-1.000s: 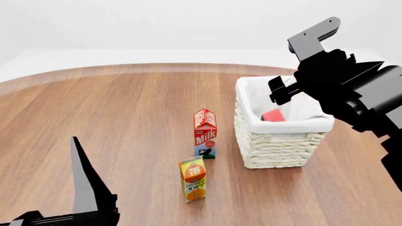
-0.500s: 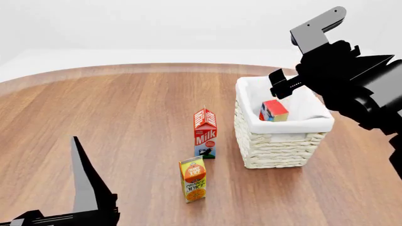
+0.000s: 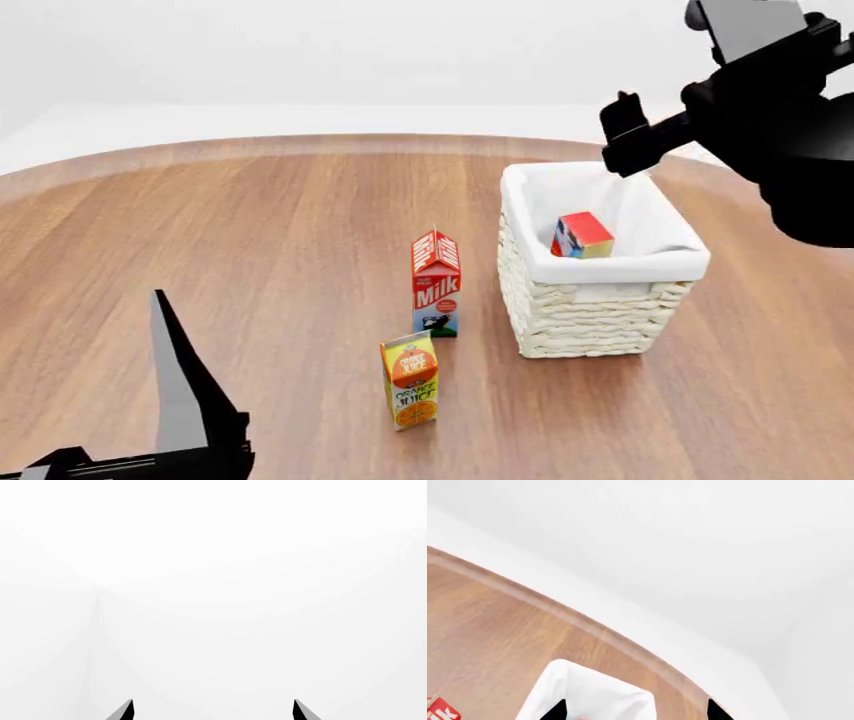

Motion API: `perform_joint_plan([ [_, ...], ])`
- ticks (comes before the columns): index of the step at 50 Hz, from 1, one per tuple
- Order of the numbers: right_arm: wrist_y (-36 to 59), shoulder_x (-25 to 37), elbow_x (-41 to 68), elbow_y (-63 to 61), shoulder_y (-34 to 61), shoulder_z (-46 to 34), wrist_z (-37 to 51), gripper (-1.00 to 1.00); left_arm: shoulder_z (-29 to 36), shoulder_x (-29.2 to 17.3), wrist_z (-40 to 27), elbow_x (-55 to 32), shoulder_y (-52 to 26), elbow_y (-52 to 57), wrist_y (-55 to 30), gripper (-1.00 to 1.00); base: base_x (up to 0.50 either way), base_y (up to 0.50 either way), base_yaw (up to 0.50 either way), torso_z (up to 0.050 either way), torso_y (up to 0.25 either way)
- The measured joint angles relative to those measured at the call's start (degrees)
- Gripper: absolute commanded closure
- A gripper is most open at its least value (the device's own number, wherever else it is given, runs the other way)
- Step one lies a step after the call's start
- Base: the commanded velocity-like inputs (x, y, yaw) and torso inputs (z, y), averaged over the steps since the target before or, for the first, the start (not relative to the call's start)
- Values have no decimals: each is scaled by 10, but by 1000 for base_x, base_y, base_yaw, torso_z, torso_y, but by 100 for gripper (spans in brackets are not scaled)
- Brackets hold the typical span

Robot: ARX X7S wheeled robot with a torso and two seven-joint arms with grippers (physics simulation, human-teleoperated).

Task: Pick up the cream cheese box and the butter, and put them in the basket.

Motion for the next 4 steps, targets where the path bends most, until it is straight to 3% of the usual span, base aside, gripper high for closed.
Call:
perform_joint_plan([
  [4,3,25,31,-49,-9,23,26,-100,0,0,0,1,0,1,-2,-100,0,0,0,0,0],
])
